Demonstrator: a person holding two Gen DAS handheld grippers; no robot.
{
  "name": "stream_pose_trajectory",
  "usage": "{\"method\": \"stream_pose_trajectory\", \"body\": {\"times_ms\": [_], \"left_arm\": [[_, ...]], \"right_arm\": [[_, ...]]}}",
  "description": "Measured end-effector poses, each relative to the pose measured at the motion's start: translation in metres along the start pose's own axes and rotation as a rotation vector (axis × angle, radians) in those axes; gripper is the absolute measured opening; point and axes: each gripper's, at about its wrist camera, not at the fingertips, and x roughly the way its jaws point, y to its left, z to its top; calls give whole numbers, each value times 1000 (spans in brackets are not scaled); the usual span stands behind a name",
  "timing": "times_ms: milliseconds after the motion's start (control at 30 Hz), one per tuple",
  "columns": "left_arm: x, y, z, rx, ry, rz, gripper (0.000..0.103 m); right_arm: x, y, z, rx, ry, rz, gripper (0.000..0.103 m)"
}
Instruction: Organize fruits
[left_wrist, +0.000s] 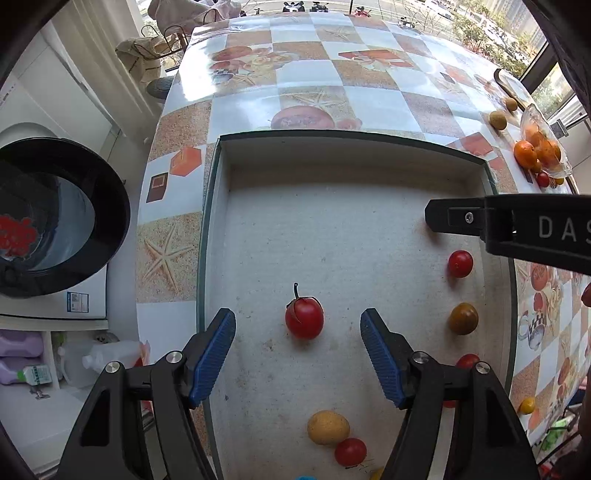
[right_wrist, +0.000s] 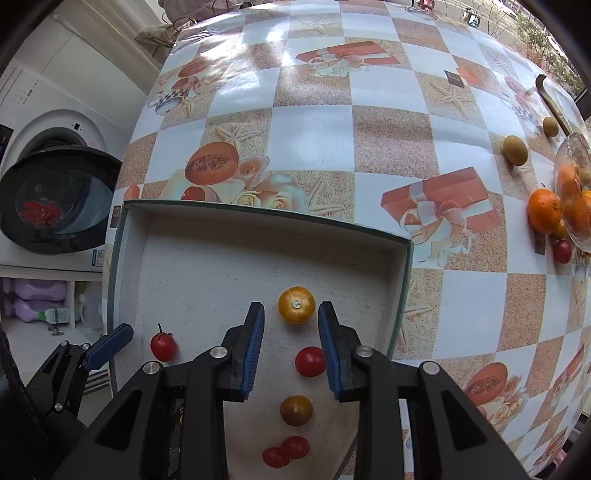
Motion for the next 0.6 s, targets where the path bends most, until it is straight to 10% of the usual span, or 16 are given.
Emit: {"method": "stream_pose_trajectory", "body": {"times_ms": [167,233,600], "left_arm": [[-14,4,-4,-25,-6,-13,73],[-22,4,-7,-27,-14,1,103],[-69,-2,-16,-25,-42,147,103]], "right_arm": [[-31,-1,-5,-3,-54,8,78],[-41,-3,-10,-3,-52,6,80],[-85,-15,-56,-21,-42,-68,103]]}}
